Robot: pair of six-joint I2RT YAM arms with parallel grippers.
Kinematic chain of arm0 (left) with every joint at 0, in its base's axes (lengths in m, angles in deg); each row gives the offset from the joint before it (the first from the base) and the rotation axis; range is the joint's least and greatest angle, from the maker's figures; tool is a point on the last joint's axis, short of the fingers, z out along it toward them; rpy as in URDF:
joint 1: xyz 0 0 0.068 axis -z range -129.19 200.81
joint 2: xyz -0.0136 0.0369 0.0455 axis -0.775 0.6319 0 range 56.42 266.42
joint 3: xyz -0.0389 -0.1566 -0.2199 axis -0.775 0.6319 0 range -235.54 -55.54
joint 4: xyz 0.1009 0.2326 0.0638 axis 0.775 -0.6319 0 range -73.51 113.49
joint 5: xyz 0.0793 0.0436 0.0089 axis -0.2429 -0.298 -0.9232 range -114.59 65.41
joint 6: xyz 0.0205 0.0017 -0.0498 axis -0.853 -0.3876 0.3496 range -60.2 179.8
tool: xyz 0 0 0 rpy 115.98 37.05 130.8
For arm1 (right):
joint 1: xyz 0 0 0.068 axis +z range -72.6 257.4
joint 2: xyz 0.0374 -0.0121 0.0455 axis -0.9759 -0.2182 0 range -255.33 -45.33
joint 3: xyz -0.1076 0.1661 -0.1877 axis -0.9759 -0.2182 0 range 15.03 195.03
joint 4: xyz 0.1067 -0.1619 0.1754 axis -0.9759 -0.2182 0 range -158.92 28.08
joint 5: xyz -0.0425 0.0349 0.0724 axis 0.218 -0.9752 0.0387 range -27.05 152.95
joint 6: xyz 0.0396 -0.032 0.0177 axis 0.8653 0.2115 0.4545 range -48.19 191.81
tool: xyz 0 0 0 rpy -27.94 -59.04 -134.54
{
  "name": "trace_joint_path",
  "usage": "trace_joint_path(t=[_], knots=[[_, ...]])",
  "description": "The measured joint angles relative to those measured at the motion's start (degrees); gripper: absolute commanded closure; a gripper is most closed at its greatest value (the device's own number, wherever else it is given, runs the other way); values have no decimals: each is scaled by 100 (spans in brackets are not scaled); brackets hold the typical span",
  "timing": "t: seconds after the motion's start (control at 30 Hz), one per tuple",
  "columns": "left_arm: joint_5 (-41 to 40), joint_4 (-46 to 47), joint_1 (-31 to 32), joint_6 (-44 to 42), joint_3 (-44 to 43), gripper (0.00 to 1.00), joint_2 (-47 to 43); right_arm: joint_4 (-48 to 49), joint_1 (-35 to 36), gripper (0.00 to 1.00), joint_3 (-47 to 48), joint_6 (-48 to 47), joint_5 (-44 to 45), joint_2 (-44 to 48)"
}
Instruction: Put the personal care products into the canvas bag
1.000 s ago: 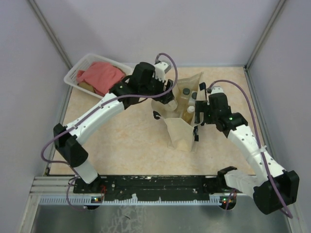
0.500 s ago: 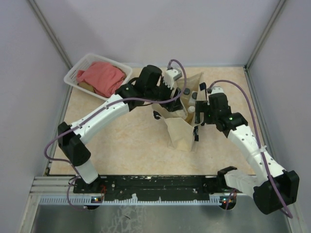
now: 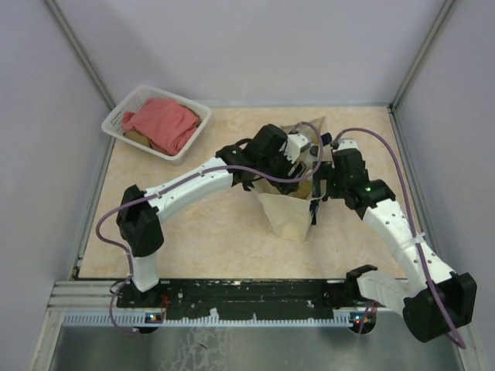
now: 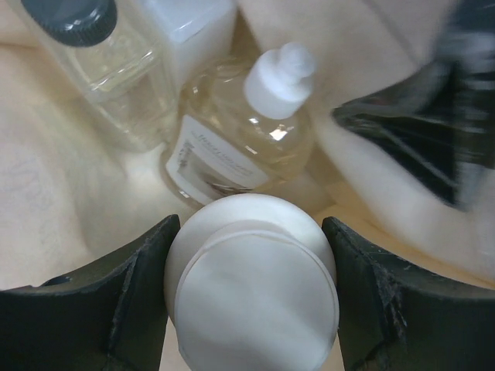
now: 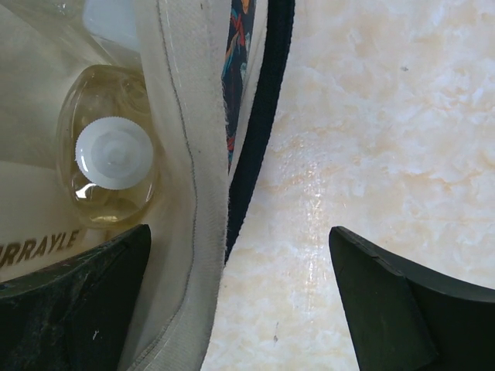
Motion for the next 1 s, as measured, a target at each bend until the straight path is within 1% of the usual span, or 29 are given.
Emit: trace_joint_path(t=[0.17,0.23,0.47,0.63,0.77,0.97,1.0], knots=[[-636,-87,52,-177,0,100,260,-13,2,2,-2,0,15,-2],[-767,-66,52,-188,2,100,286,-15,0,2,-2,0,17,-2],[-1016,109,85,-133,11,100,337,-37,0,1,-2,0,61,2],[-1182,256,83,-26,11,99,597,-68,0,1,-2,2,85,31],[-1261,306,81,24,9,81,796,-87,2,1,-2,2,85,76],[-1213,376,81,131,11,47,811,-103,2,1,-4,0,105,105],[-1191,374,81,144,11,43,809,-103,2,1,-4,0,103,107]])
